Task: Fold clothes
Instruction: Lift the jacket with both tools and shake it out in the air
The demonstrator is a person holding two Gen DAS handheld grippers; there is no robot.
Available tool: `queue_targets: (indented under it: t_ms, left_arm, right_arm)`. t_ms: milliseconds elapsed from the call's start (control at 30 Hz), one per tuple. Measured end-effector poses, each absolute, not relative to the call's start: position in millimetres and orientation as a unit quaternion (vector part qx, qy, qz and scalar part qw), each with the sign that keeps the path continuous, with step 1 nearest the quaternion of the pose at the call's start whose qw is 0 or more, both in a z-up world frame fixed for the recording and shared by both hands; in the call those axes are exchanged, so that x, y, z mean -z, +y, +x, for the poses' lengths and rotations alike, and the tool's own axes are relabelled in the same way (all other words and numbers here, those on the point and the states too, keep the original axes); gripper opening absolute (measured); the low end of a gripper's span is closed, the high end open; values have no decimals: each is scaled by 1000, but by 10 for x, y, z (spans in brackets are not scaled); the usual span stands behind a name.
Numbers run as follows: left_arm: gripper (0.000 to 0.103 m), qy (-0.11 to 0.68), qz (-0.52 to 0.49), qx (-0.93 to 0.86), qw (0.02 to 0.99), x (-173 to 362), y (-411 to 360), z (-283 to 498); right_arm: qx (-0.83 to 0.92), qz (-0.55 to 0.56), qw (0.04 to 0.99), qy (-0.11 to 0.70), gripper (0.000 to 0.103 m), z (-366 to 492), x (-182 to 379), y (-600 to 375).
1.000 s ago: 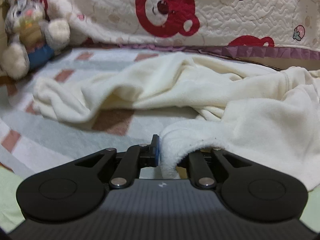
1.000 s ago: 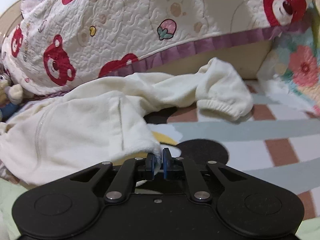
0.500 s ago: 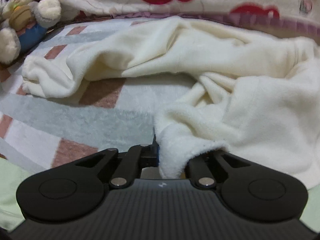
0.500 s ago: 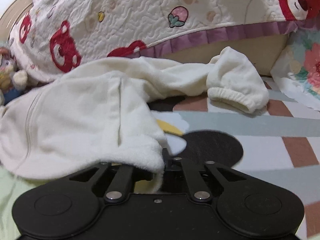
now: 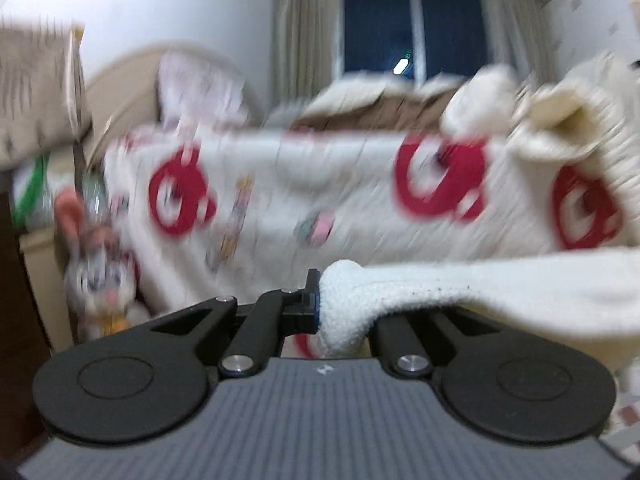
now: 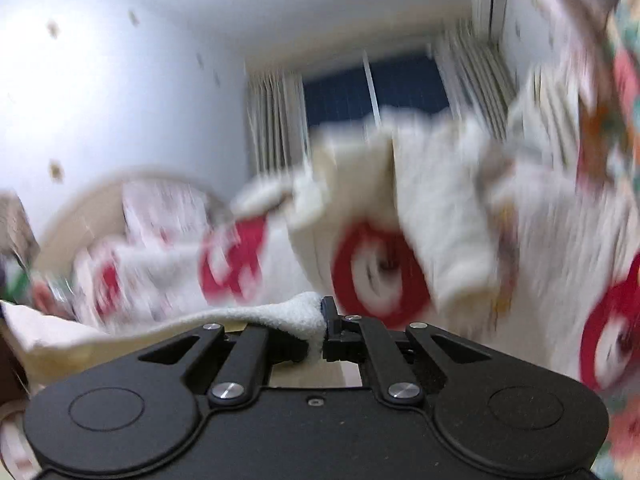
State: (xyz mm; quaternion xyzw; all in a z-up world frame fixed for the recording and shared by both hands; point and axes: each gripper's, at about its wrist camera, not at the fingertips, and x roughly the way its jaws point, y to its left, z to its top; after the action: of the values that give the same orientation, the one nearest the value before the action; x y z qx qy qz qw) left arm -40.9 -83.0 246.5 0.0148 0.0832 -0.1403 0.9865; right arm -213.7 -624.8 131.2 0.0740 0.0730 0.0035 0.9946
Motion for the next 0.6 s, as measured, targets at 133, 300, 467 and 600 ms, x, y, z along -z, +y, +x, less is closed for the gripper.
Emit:
queue_targets:
  t_ms: [133,300,467,600]
  left_arm:
    - [5,207,27,180,961,-1859,-580,-1167]
    - [5,397,-11,181,900,-780,-308,-1695]
    - [5,463,-20,153,873,-146,-332,-1622]
    - [5,469,-18,154,869,43,-563,-987]
  right_arm:
    - [-10,80,994,77,6,-2858,-1385,-6161]
    - [-4,123,965,231,6,-3576,-506,-6159]
    - [-22,153,936,316,6,-3525,129,-6093]
    - [-51,174,919,349,7,-2823,480,-6166]
